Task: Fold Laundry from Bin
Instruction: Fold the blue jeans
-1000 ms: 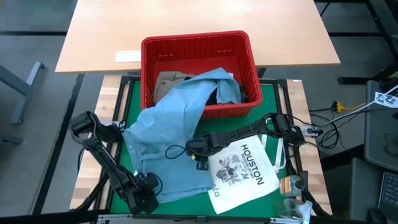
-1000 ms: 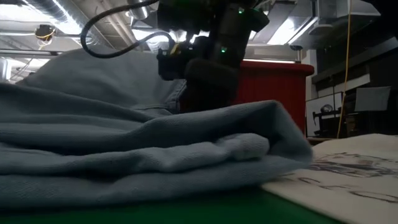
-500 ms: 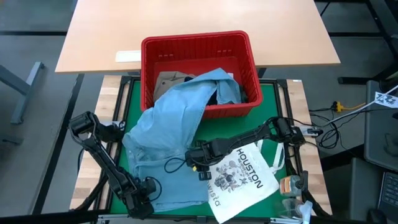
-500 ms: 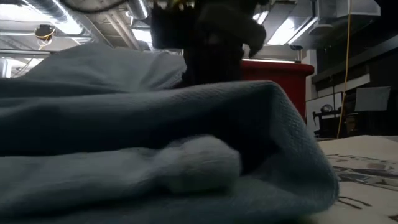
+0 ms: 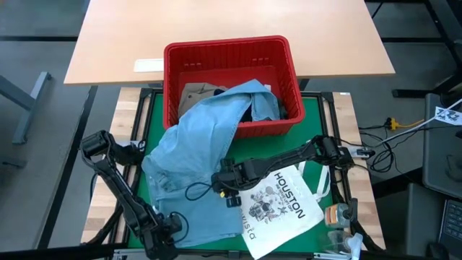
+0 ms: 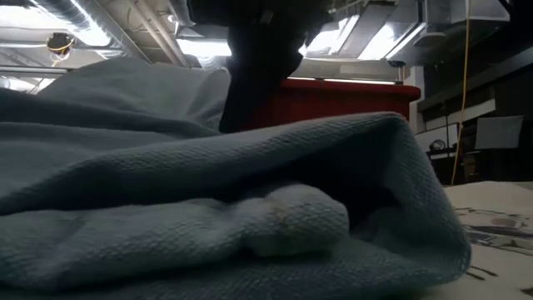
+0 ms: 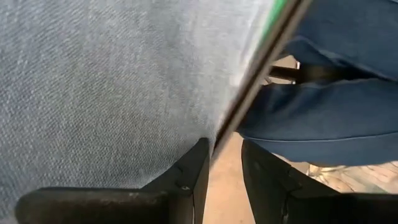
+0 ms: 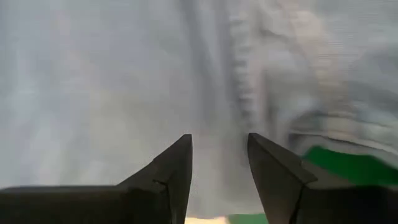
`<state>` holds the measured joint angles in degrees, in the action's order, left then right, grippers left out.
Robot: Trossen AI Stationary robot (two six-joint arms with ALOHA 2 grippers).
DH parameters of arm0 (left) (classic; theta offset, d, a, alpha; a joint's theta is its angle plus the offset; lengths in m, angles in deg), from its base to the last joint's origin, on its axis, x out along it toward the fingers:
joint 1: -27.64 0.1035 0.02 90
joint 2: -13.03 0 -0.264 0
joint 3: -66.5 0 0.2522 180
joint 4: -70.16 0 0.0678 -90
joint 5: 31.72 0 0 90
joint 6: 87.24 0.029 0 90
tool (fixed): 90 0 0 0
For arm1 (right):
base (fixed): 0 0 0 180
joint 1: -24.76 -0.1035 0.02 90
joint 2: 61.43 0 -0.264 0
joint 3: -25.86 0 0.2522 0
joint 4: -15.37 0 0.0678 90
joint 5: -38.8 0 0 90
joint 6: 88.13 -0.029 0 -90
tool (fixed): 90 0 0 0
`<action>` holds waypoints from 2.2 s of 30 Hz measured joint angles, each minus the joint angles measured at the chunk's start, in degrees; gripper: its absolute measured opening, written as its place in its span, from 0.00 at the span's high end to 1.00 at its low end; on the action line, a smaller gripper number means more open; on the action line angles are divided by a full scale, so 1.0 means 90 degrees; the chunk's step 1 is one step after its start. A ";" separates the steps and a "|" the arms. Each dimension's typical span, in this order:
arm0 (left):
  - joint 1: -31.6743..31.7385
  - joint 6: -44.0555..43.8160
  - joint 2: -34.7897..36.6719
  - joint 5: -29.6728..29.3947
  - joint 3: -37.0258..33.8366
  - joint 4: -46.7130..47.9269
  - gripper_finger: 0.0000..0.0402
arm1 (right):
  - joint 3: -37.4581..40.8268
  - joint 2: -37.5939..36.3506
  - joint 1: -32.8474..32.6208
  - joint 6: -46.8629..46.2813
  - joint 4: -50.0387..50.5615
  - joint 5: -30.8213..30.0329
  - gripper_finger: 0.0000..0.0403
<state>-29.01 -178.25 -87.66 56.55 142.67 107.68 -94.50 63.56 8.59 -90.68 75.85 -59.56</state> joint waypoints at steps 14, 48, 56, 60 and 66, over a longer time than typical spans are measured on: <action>0.0036 0.0137 0.0015 0.0196 0.0217 -0.0040 0.78 | -0.0393 -0.0002 -0.0034 0.0318 0.0389 -0.0934 0.61; 0.1800 0.0986 0.0019 -0.1900 0.0219 0.1867 0.81 | 0.1123 0.0121 -0.0199 -0.0527 -0.0478 -0.0092 0.61; 0.1913 0.0812 0.0019 -0.2584 0.0219 0.2699 0.81 | 0.1356 0.0119 -0.0201 -0.0527 -0.0856 -0.0006 0.61; 0.2105 0.0801 0.0019 -0.2801 0.0219 0.2643 0.81 | 0.1351 0.0119 -0.0200 -0.0525 -0.0825 -0.0003 0.61; 0.2308 0.0875 0.0019 -0.2902 0.0219 0.2651 0.81 | 0.0898 0.0119 -0.0204 -0.0511 -0.0228 -0.0088 0.61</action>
<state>-8.23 -170.38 -87.48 30.43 144.64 131.54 -86.41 64.63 6.76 -95.28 73.80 -60.35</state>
